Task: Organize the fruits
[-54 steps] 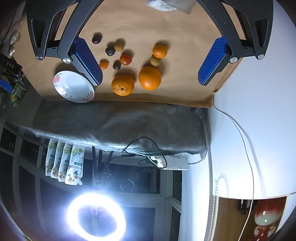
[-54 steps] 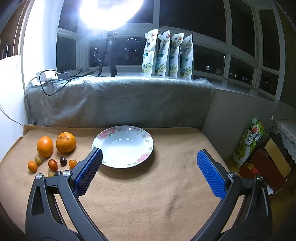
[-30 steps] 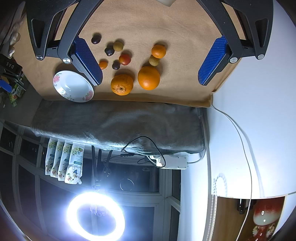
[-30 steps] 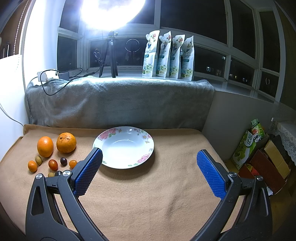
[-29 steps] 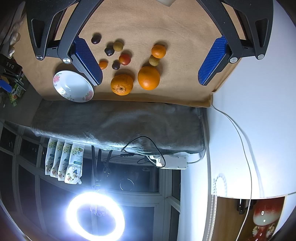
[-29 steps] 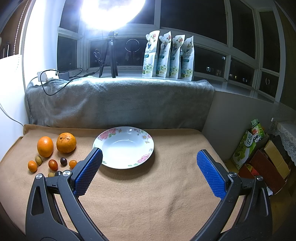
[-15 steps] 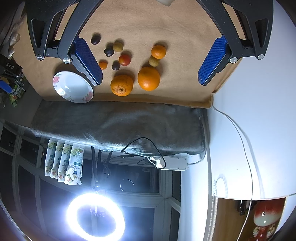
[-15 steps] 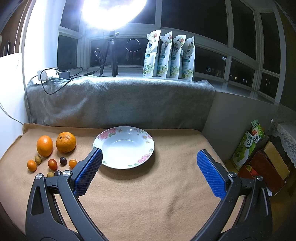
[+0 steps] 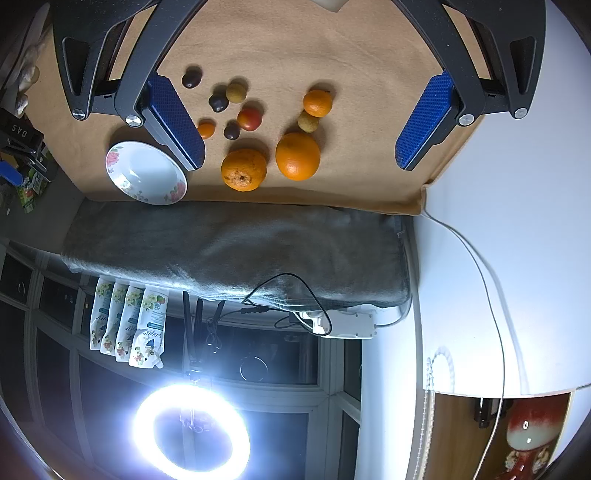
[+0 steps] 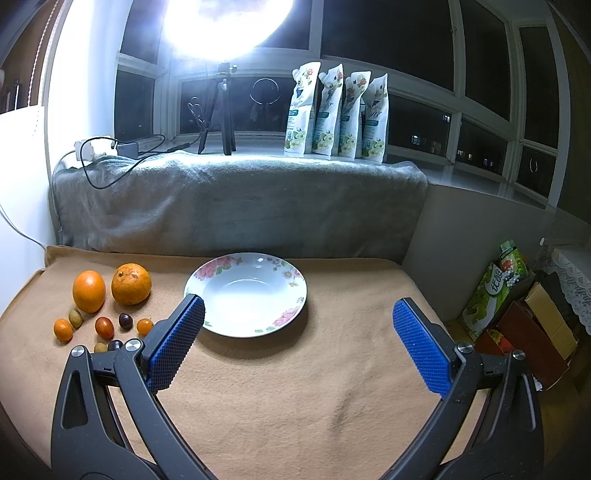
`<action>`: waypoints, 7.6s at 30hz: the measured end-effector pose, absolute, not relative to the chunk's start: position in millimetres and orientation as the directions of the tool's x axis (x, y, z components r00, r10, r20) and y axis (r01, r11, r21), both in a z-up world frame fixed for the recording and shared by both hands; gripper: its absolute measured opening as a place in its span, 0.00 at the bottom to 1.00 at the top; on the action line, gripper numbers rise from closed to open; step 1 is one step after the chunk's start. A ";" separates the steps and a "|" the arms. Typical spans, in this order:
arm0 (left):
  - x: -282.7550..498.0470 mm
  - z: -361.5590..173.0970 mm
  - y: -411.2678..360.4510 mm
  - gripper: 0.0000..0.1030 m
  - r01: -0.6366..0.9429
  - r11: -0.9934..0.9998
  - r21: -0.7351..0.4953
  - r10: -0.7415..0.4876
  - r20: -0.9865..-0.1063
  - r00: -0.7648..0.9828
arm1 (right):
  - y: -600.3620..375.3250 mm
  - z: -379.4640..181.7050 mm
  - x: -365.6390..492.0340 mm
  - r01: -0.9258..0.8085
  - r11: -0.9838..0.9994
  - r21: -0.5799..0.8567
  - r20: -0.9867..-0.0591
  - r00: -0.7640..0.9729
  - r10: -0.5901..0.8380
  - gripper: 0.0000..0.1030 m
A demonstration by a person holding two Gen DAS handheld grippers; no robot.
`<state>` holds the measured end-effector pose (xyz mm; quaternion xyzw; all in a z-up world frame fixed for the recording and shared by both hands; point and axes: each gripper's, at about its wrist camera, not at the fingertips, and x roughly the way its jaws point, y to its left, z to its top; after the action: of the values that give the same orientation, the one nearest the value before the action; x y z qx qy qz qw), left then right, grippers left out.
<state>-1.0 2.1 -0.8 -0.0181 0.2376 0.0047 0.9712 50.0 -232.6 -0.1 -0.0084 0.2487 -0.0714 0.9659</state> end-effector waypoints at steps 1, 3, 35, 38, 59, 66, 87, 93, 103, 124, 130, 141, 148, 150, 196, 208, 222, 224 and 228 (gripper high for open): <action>-0.9 -0.8 2.2 1.00 -0.017 0.999 -0.033 0.000 -0.462 0.887 | -232.7 0.0 49.9 0.133 0.990 -0.052 -0.479 0.866 -0.142 1.00; -0.8 -1.0 1.6 1.00 -0.016 0.999 -0.033 -0.001 -0.461 0.887 | -232.7 -0.3 49.7 0.133 0.990 -0.053 -0.479 0.866 -0.142 1.00; -1.0 -2.2 2.0 1.00 -0.015 0.999 -0.034 -0.002 -0.462 0.887 | -232.4 -2.2 50.5 0.133 0.990 -0.054 -0.481 0.865 -0.143 1.00; -0.7 -5.1 0.8 1.00 -0.015 0.999 -0.035 -0.003 -0.466 0.885 | -232.5 -2.7 50.5 0.132 0.990 -0.055 -0.482 0.865 -0.142 1.00; 27.1 -39.2 21.3 1.00 -0.020 0.995 -0.098 -0.038 -0.551 0.834 | -212.9 -15.9 80.6 -0.013 1.000 -0.011 -0.541 0.841 0.005 1.00; 38.8 -51.9 23.6 0.98 0.008 0.992 -0.129 -0.082 -0.580 0.811 | -193.3 -21.6 108.5 -0.143 0.989 0.031 -0.579 0.804 0.134 1.00; 83.8 -70.6 7.6 0.85 0.129 0.971 -0.201 -0.229 -0.626 0.745 | -148.1 -37.9 207.8 -0.367 0.892 0.266 -0.683 0.581 0.443 1.00; 103.6 -82.4 -5.9 0.77 0.174 0.958 -0.228 -0.283 -0.654 0.702 | -137.9 -44.0 235.6 -0.383 0.859 0.339 -0.695 0.513 0.503 1.00; 138.9 -94.9 -24.9 0.61 0.229 0.946 -0.227 -0.323 -0.686 0.653 | -110.8 -67.7 274.6 -0.397 0.807 0.437 -0.724 0.376 0.578 0.90; 173.0 -116.4 -41.3 0.46 0.225 0.943 -0.247 -0.334 -0.733 0.593 | -71.6 -113.4 318.4 -0.358 0.781 0.511 -0.768 0.218 0.602 0.75; 181.9 -119.0 -39.7 0.45 0.212 0.945 -0.248 -0.326 -0.741 0.587 | -72.4 -114.8 318.5 -0.360 0.776 0.517 -0.766 0.211 0.608 0.70; 181.6 -128.6 -38.8 0.45 0.213 0.943 -0.254 -0.332 -0.732 0.595 | -72.8 -115.0 314.9 -0.367 0.787 0.496 -0.776 0.221 0.591 0.66; 179.8 -129.7 -40.7 0.45 0.213 0.944 -0.252 -0.330 -0.731 0.598 | -69.1 -114.6 312.5 -0.369 0.796 0.481 -0.780 0.234 0.580 0.65; 178.7 -130.4 -40.7 0.45 0.212 0.944 -0.254 -0.331 -0.729 0.599 | -67.2 -113.2 309.3 -0.382 0.799 0.465 -0.782 0.246 0.573 0.65; 149.9 -104.7 -114.4 0.44 0.414 0.887 -0.205 -0.430 -0.693 0.579 | -208.7 -71.7 244.9 -0.269 0.856 0.441 -0.760 0.396 0.516 0.64; 188.6 -97.8 -135.4 0.44 0.452 0.871 -0.195 -0.441 -0.716 0.541 | -243.4 -83.6 242.7 -0.209 0.863 0.460 -0.763 0.404 0.505 0.64; 195.0 -85.1 -118.7 0.42 0.474 0.863 -0.175 -0.446 -0.702 0.555 | -263.4 -61.3 239.1 -0.179 0.882 0.435 -0.724 0.513 0.461 0.65; 194.9 -81.1 -115.2 0.42 0.477 0.862 -0.174 -0.450 -0.697 0.559 | -265.5 -52.6 236.2 -0.182 0.892 0.414 -0.717 0.539 0.442 0.68; 187.8 -73.3 -106.7 0.42 0.479 0.860 -0.174 -0.454 -0.687 0.567 | -266.7 -38.5 225.8 -0.183 0.915 0.359 -0.699 0.597 0.394 0.79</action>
<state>187.8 -106.7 -73.3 0.0160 0.3832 -0.2636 0.8851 225.8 -266.7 -38.5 0.1259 0.4184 0.1630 0.8846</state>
